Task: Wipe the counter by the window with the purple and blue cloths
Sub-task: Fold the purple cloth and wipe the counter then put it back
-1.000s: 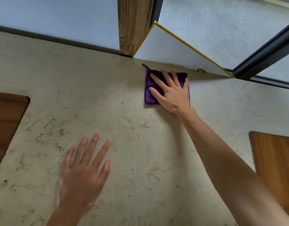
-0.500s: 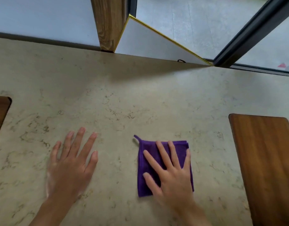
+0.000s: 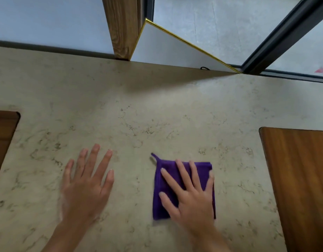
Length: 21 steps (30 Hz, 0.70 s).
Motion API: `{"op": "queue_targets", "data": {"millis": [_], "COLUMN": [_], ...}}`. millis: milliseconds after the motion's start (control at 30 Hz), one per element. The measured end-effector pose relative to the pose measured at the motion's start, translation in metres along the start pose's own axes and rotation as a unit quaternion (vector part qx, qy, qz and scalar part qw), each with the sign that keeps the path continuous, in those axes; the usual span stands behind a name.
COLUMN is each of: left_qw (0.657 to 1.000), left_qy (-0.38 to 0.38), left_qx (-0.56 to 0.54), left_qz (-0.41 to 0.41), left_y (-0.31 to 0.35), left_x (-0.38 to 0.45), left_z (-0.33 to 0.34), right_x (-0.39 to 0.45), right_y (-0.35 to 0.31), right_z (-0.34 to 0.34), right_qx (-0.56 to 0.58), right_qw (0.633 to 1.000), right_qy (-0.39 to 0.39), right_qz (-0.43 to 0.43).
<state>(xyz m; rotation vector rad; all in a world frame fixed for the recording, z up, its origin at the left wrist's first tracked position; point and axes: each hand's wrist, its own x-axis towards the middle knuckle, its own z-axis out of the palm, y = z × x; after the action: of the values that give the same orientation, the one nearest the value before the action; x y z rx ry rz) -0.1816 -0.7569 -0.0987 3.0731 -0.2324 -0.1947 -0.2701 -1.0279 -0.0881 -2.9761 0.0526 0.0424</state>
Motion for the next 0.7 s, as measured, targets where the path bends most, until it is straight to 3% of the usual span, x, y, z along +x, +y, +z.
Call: {"op": "queue_targets", "data": {"millis": [133, 267, 400, 700], "left_qw": [1.000, 1.000, 1.000, 1.000], "left_qy": [0.004, 0.019, 0.024, 0.015], "left_qx": [-0.002, -0.002, -0.012, -0.027], "left_qz": [-0.003, 0.002, 0.001, 0.002], "left_y": [-0.002, -0.003, -0.003, 0.000], "left_x": [0.002, 0.002, 0.001, 0.000], "left_z": [0.003, 0.006, 0.009, 0.003], "right_x": [0.151, 0.218, 0.189, 0.005], "right_y": [0.004, 0.004, -0.001, -0.033], "right_z": [-0.009, -0.012, -0.006, 0.012], "right_qx": [-0.007, 0.003, 0.006, 0.015], "right_qw": [0.999, 0.999, 1.000, 0.999], "right_qy": [-0.025, -0.039, -0.026, 0.016], "right_qz": [0.020, 0.003, 0.002, -0.024]}}
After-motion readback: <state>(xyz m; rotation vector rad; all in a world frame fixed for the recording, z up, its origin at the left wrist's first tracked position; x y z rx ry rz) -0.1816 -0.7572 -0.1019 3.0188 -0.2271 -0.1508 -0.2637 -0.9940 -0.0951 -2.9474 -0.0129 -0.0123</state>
